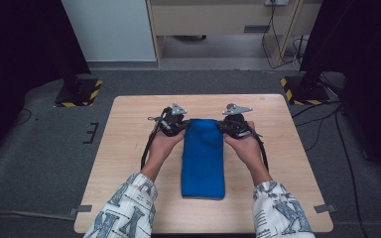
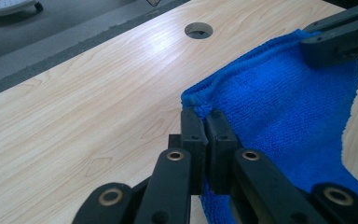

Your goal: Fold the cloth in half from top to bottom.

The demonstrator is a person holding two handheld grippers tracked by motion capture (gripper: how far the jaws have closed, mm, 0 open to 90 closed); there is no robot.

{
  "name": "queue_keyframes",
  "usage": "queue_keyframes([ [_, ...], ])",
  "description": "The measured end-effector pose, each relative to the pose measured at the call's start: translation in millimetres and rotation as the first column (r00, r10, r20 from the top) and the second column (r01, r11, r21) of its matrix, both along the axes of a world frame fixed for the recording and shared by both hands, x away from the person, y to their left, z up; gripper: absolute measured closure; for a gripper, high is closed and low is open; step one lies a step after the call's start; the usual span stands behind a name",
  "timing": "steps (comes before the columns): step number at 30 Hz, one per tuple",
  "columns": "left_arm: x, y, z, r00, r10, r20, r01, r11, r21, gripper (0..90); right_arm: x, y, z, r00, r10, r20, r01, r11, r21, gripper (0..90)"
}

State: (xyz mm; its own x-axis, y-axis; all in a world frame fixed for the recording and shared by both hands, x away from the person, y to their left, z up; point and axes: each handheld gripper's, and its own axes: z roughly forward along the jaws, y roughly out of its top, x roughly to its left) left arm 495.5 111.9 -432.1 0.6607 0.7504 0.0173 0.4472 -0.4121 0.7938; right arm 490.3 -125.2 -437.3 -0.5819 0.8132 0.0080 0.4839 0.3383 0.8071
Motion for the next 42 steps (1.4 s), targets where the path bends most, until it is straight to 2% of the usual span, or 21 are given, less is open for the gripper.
queue_keyframes([
  [6,-9.2,-0.3,-2.0,1.0,-0.006,0.003,0.006,1.0,-0.002,87.2,-8.6,-0.8,-1.2,0.9999,0.01,0.001,-0.01,0.9999,-0.007,84.9],
  [12,-25.6,2.0,0.3,0.9993,-0.024,0.028,0.024,0.9997,0.005,87.2,-22.9,-2.5,-0.6,0.9997,0.024,0.008,-0.024,0.9997,0.005,84.9],
  [15,-34.2,3.4,-0.7,0.9985,-0.035,0.041,0.034,0.9991,0.026,87.2,-30.9,-1.7,-1.3,0.9992,0.037,0.013,-0.037,0.9993,0.007,84.9],
  [23,-54.5,7.5,-0.3,0.995,-0.085,0.053,0.084,0.9963,0.022,87.1,-53.0,-6.6,-9.0,0.9961,0.085,0.024,-0.086,0.9959,0.028,84.8],
  [35,-78.8,8.3,-7.9,0.9923,-0.122,0.02,0.122,0.9926,0.005,87.1,-78.0,-10.6,-24.1,0.9933,0.115,0.011,-0.115,0.993,0.029,84.7],
  [38,-81.5,8.6,-6.6,0.9914,-0.129,0.022,0.129,0.9917,0.004,87.1,-82.2,-10.6,-24.9,0.9924,0.122,0.012,-0.123,0.9921,0.025,84.8],
  [42,-90.0,9.5,-8.1,0.9883,-0.152,0.012,0.152,0.9884,-0.001,87.0,-92.8,-14.7,-24.5,0.9908,0.135,0.013,-0.135,0.99,0.042,84.7],
])
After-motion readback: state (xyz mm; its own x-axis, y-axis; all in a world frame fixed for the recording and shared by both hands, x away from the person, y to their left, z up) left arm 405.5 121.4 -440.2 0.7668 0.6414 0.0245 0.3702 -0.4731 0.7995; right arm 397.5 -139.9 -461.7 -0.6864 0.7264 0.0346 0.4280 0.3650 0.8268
